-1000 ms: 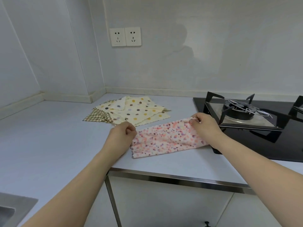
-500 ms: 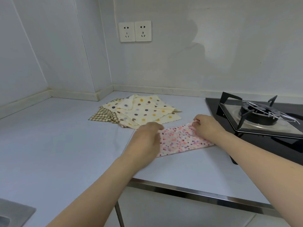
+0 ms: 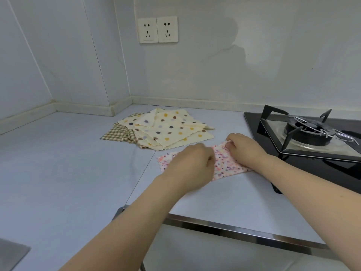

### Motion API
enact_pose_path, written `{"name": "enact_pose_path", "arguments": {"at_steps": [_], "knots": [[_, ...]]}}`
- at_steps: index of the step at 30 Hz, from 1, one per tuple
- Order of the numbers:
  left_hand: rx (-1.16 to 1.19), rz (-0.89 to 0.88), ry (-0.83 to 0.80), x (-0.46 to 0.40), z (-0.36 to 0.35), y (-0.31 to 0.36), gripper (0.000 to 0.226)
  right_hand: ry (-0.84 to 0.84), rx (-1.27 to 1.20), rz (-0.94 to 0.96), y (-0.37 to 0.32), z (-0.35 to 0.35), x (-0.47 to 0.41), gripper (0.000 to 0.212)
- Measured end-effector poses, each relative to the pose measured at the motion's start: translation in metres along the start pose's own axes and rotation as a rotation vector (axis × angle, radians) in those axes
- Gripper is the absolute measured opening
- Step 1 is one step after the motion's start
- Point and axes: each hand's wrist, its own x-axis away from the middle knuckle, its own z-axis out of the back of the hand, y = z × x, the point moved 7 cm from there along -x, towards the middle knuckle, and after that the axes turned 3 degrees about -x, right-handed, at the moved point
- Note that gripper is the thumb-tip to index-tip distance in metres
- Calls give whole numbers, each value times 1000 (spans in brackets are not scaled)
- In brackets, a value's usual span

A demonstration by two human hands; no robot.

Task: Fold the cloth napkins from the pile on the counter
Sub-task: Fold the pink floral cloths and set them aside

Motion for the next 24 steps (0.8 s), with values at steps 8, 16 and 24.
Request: {"name": "enact_pose_path", "arguments": {"at_steps": [8,16,24], "knots": [[-234,214,-184,-34,-69,-12,61,30,19,-27,6,-3,1,25],[-255,393,-195,-4,-54,-45,68,10,0,-41,6,-3,1,30],[-423,385,116,-2,-13,-69,39,-8,-86,-95,9,-1,3,31]]}}
